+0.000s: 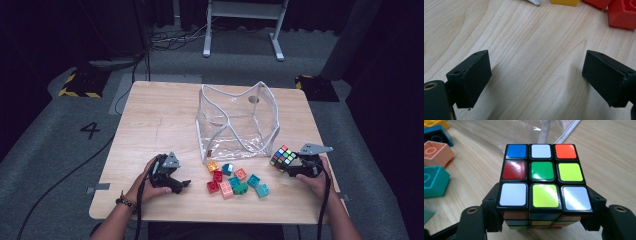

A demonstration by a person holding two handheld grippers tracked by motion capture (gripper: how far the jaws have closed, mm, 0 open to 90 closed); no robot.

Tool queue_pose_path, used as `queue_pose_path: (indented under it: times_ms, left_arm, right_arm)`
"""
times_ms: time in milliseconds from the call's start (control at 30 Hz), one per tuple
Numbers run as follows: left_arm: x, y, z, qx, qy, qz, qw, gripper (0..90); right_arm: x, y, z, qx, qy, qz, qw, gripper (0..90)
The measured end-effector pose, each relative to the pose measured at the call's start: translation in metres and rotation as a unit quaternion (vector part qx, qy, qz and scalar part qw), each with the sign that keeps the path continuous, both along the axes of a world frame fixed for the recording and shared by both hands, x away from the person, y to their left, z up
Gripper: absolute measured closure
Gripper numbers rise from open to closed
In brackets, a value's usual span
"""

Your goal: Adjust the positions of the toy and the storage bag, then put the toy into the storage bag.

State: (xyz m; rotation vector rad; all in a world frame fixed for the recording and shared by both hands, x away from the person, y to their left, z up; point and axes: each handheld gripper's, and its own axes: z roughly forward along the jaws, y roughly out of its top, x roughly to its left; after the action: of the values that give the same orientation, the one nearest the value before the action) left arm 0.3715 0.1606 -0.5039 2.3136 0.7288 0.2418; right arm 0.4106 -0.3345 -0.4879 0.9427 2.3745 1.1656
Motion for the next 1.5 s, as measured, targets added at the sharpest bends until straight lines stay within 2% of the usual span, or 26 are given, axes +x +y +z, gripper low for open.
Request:
queue_pose_path:
  times_ms: [100, 333, 567, 733, 867, 967, 1033, 1067, 1133, 1233, 1267, 1300, 1500]
  left_arm:
    - [0.0, 0.0, 0.0, 0.0, -0.001, 0.0, 1.0, 8.9]
    - [0.0, 0.0, 0.0, 0.0, 0.0, 0.0, 1.0, 8.9]
    - [0.0, 0.0, 0.0, 0.0, 0.0, -0.001, 1.0, 8.7]
    - [0.0, 0.0, 0.0, 0.0, 0.0, -0.001, 1.0, 8.7]
    - [0.0, 0.0, 0.0, 0.001, -0.001, -0.001, 1.0, 8.6]
    - [0.0, 0.0, 0.0, 0.001, -0.001, -0.001, 1.0, 8.6]
    - [0.0, 0.0, 0.0, 0.001, -0.001, -0.001, 1.0, 8.6]
    - [0.0, 0.0, 0.0, 0.001, -0.001, -0.001, 1.0, 8.6]
    - [0.0, 0.0, 0.0, -0.001, 0.0, 0.0, 1.0, 8.6]
    - [0.0, 0.0, 0.0, -0.001, 0.0, 0.0, 1.0, 8.6]
    - [0.0, 0.0, 0.0, -0.001, 0.0, 0.0, 1.0, 8.6]
    - [0.0, 0.0, 0.0, -0.001, -0.001, 0.0, 1.0, 8.6]
    - [0.0, 0.0, 0.0, -0.001, -0.001, 0.0, 1.0, 8.6]
  right_arm:
    - [0.001, -0.003, 0.0, -0.003, -0.005, -0.018, 0.9998, 34.2]
    - [0.002, -0.008, 0.0, 0.003, -0.008, -0.036, 0.9993, 34.2]
    - [0.004, -0.016, 0.006, 0.027, -0.011, -0.06, 0.9978, 34.2]
    - [0.005, -0.021, 0.011, 0.025, -0.019, -0.066, 0.9973, 34.2]
    - [0.006, -0.021, 0.017, 0.033, -0.026, -0.066, 0.9969, 34.2]
    - [0.007, -0.021, 0.03, 0.04, -0.04, -0.069, 0.996, 34.2]
    - [0.006, -0.02, 0.034, 0.042, -0.042, -0.069, 0.9958, 34.2]
    - [0.007, -0.02, 0.042, 0.045, -0.053, -0.072, 0.995, 34.2]
    - [0.008, -0.02, 0.05, 0.055, -0.055, -0.07, 0.9945, 34.2]
    - [0.009, -0.018, 0.064, 0.046, -0.068, -0.067, 0.9943, 34.2]
    - [0.009, -0.018, 0.064, 0.046, -0.068, -0.067, 0.9943, 34.2]
    - [0.011, -0.017, 0.077, 0.047, -0.08, -0.068, 0.9934, 34.2]
    - [0.014, -0.014, 0.108, 0.051, -0.102, -0.066, 0.9913, 34.2]
